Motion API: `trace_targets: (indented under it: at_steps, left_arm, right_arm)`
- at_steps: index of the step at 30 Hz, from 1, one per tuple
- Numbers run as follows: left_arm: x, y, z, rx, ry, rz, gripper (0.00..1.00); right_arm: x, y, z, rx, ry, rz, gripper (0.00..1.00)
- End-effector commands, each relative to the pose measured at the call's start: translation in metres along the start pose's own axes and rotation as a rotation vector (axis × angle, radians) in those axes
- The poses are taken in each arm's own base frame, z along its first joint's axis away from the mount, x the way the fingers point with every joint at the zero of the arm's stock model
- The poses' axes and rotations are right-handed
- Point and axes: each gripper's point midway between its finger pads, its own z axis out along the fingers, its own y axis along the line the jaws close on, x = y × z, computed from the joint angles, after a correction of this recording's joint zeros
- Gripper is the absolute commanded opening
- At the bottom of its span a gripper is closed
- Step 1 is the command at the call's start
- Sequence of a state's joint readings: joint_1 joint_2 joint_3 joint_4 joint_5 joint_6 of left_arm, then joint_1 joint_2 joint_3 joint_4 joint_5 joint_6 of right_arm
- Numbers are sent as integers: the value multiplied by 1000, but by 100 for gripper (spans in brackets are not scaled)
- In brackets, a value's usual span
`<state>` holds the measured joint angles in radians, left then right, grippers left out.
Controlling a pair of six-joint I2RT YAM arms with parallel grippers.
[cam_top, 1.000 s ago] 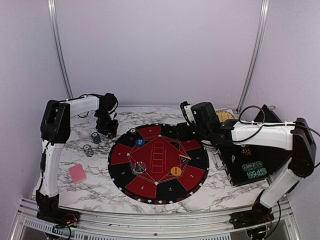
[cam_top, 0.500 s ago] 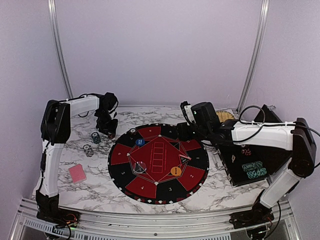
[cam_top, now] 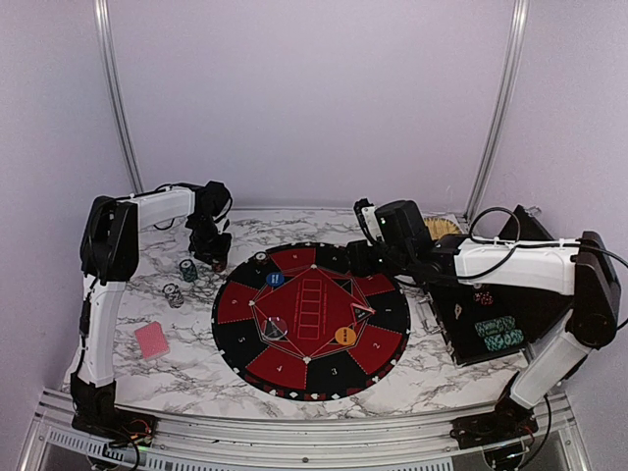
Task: Distribute texas hold em gaming equipment
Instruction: Pick up the pile of poker chips from the pile of poker chips.
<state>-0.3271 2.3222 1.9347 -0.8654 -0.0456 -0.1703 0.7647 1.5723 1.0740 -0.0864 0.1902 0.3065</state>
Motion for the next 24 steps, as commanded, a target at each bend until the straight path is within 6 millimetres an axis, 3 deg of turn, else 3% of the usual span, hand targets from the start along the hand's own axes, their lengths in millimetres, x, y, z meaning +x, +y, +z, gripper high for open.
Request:
trace_targets:
  at_steps: [1,24]
  left_arm:
    - [-9,4,-14,-5,-28,7,39]
    - [-12,5,-30,-13,-49,11,38]
  right_arm:
    - [-13,-3,-6,7,-31,13,51]
    - [-10,-3,-3,7,-29,16,51]
